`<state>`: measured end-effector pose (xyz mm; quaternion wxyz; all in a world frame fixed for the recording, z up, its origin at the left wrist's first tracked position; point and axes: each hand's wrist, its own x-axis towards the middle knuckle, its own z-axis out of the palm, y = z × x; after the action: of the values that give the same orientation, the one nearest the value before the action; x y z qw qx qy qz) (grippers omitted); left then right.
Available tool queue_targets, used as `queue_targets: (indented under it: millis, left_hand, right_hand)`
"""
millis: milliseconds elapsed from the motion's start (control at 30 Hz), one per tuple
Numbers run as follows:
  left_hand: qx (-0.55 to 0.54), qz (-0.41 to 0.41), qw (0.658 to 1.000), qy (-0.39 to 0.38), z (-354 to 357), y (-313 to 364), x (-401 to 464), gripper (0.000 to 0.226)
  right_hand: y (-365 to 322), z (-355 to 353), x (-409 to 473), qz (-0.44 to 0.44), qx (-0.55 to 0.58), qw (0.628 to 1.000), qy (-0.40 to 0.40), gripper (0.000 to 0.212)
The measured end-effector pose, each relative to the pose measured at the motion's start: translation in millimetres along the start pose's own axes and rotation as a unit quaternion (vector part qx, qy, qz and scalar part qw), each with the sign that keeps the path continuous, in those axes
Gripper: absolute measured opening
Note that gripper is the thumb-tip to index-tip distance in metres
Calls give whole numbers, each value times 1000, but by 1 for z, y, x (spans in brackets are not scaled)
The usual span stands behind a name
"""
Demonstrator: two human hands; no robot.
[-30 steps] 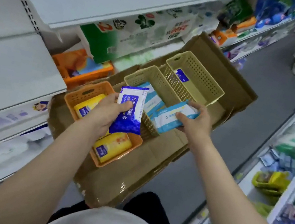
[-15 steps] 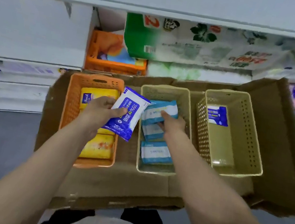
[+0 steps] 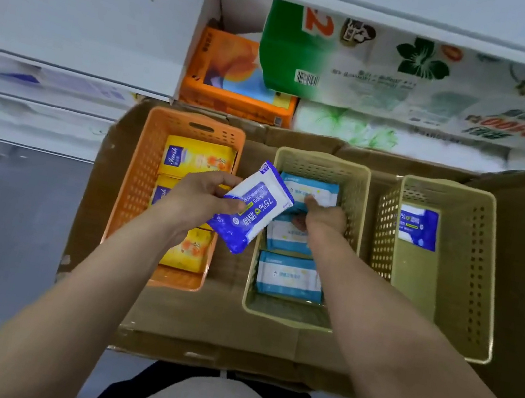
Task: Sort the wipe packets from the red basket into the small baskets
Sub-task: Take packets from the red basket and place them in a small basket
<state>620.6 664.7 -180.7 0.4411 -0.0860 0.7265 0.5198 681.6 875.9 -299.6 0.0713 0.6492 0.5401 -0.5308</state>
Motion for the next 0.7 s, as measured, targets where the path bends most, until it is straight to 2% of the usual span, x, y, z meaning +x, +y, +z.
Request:
queue_targets:
  millis: [100, 167, 233, 267, 333, 400, 433, 500, 600, 700]
  left_hand:
    - [38, 16, 999, -9, 0, 5, 8, 36]
    - [75, 34, 997, -12, 0, 10, 15, 36]
    - [117, 49, 992, -26, 2, 16, 21, 34]
    - [136, 57, 988, -43, 3, 20, 24, 32]
    - [161, 72, 981, -79, 9, 28, 30, 28]
    - [191, 95, 971, -106, 19, 37, 33, 25]
    - [209, 111, 965, -114, 25, 40, 33, 24]
    - [230, 129, 958, -111, 40, 44, 35, 24]
    - [210, 122, 966, -89, 66, 41, 38, 27]
    - [174, 155, 972, -32, 98, 33, 39, 33]
  right_hand:
    - [-2, 0, -8, -5, -60, 998, 1, 37]
    - [-6, -4, -16, -32, -98, 994, 25, 47]
    - [-11, -15, -29, -122, -90, 986, 74, 56]
    - [-15, -24, -40, -188, -72, 978, 63, 53]
    - [-27, -44, -71, -300, -72, 949, -60, 39]
    - [-40, -62, -100, -333, -161, 906, -205, 37]
    - [-44, -69, -107, -345, -217, 882, -237, 35]
    - [-47, -79, -109, -346, -295, 860, -233, 26]
    - [-50, -102, -103, -331, -336, 862, -188, 16]
    - [-55, -146, -84, -339, -313, 882, -94, 13]
